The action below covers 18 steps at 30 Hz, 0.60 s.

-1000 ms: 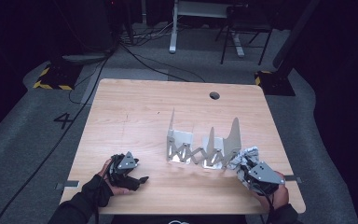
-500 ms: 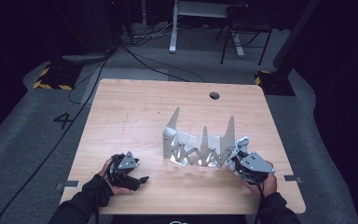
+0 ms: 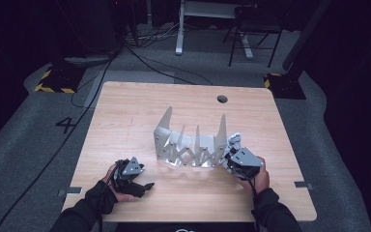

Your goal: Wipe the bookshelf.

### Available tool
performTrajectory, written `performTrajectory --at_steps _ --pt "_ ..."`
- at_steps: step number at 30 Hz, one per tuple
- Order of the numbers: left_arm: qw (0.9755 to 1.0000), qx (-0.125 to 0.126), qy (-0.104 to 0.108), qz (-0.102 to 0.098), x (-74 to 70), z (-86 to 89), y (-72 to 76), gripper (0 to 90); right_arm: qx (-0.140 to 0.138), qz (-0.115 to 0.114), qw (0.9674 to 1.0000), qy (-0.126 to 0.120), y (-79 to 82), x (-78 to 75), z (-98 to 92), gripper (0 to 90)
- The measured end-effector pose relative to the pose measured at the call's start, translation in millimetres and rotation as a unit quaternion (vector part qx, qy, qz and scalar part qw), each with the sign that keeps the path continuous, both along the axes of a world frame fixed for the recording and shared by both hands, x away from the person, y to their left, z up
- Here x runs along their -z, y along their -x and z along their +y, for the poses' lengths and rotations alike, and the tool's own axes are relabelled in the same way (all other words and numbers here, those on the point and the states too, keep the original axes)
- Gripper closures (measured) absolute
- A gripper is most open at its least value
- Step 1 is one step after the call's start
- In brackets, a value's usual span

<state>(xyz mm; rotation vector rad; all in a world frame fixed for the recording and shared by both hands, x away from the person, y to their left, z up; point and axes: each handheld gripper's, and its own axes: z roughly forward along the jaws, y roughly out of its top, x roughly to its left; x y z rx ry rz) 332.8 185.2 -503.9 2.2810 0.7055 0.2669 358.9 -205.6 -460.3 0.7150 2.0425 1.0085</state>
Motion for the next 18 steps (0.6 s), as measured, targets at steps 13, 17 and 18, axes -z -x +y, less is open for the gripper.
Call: performTrajectory --at_steps 13,17,18 --pt "1.0000 0.000 -0.001 -0.001 0.0 0.0 0.2 19.6 -0.058 0.066 0.9941 0.065 1.2 24.4 25.7 74.9" --pt "1.0000 0.000 -0.001 -0.001 0.0 0.0 0.2 19.6 -0.068 0.087 0.9912 0.073 3.5 28.7 24.3 74.5" --pt "1.0000 0.000 -0.001 -0.001 -0.1 0.0 0.2 19.6 -0.069 0.088 0.9912 0.072 3.6 28.6 24.3 74.5"
